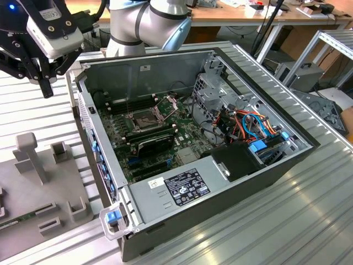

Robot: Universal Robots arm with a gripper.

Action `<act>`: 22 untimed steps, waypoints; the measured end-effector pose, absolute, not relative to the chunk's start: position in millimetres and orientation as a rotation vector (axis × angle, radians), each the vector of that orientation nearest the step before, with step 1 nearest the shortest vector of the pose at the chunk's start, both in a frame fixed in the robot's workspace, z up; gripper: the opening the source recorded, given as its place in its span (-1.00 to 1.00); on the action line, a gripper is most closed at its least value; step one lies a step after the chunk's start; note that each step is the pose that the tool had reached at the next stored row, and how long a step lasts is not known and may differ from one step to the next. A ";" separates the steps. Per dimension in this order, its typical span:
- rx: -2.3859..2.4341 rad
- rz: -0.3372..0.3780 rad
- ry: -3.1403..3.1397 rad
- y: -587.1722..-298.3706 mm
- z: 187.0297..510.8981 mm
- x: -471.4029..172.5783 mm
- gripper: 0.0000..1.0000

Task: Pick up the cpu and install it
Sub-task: 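Reach for the cpu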

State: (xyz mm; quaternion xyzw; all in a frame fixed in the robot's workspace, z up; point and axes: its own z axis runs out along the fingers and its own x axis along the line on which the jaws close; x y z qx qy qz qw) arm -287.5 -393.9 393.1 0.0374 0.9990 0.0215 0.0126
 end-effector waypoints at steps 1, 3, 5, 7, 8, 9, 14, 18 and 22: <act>0.117 0.067 3.113 -393.9 393.1 -288.3 -0.79; 0.117 0.067 3.113 -393.9 393.1 -290.2 -0.79; 0.117 0.067 3.113 -393.9 393.1 -292.0 -0.79; 0.117 0.067 3.113 -393.9 393.1 -293.2 -0.79; 0.117 0.067 3.113 -393.9 393.1 -293.9 -0.79; 0.117 0.067 3.113 -393.9 393.1 -294.7 -0.79; 0.117 0.067 3.113 -394.0 393.1 -298.3 -0.79; 0.117 0.067 3.113 -393.9 393.1 -300.8 -0.79; 0.117 0.066 3.113 -394.0 393.1 -303.7 -0.79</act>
